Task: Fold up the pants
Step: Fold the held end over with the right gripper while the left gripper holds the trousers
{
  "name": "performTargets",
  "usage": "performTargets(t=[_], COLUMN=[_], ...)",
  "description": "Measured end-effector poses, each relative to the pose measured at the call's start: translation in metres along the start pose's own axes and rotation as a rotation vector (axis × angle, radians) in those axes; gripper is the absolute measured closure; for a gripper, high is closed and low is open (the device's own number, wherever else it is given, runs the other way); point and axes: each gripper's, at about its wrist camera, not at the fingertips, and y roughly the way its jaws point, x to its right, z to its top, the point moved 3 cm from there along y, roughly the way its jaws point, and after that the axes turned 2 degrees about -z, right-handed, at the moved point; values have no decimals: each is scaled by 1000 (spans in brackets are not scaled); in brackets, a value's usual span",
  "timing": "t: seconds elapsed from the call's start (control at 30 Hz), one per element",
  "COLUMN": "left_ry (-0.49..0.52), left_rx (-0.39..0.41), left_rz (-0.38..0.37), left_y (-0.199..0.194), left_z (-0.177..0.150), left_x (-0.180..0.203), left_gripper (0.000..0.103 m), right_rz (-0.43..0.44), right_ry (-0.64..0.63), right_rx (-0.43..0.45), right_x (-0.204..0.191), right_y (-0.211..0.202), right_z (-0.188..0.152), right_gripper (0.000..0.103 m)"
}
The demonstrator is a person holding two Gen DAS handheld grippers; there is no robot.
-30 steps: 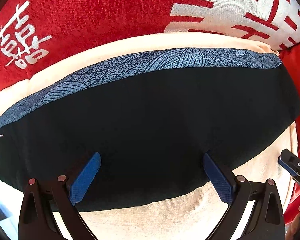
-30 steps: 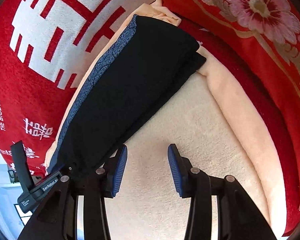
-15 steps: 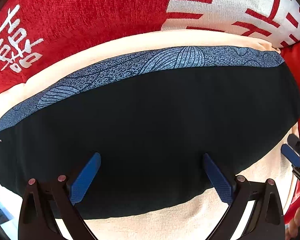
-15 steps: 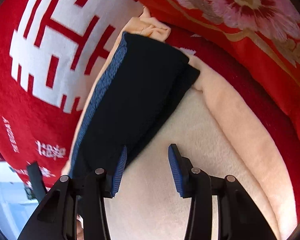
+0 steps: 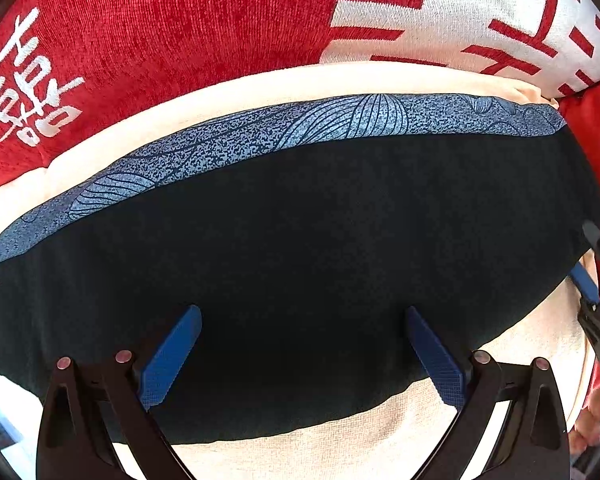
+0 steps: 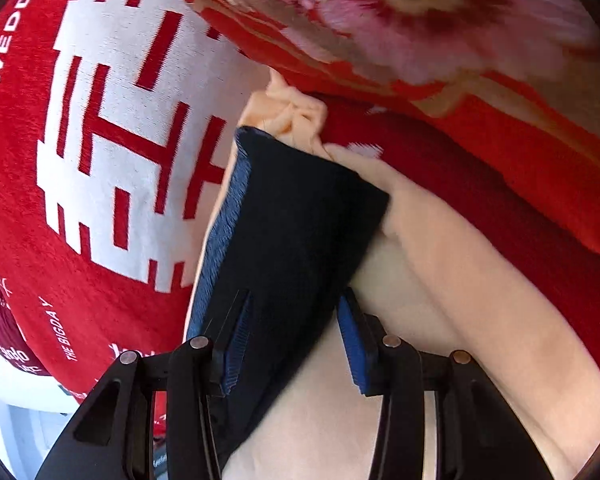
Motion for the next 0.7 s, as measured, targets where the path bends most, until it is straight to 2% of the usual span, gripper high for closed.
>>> performTargets(t=[0.1,0.13,0.17,0.2,0.27,0.37,0.43,0.5,0.53,0.57,0.6,0.7], left_ry=[3,2,-1,-1,-8,-17,-30,11,37,69,72,42], left_rx=[0,0,5,6,39,131,122,59,65,140,153,136], left_rz=[-13,-16,-26,-41,-64,-47,-74,-105,-76,-38,-31,-93], left_y=[-3,-4,-9,-9,-25,-41,-30,-2,6,4,4,4], left_z=[-3,-3,-2,6,12,23,28,25,24,19,16,18], left_x=[-1,-2,-2,-12,-13,-13,-6,9,14,19,20,11], left_gripper=[1,2,17,32,35,35,35,33,32,32,32,31], right_rz=[62,87,90,91,104,124,125,119,113,109,99,72], right_ry=[54,87,103,107,69,-34,-103,-155,-186,-214,-252,-342], right_rx=[5,-14,-35,-60,-60,-61,-61,-60,-69,-74,-72,-69], right_x=[-3,-4,-5,-8,-19,-46,-64,-79,-88,-95,-105,-128], right_y=[8,13,17,19,14,1,-7,-11,-12,-11,-12,-15], right_z=[6,7,8,8,10,10,8,5,3,0,-4,-13], right_gripper=[57,61,85,91,91,91,91,90,90,90,91,91])
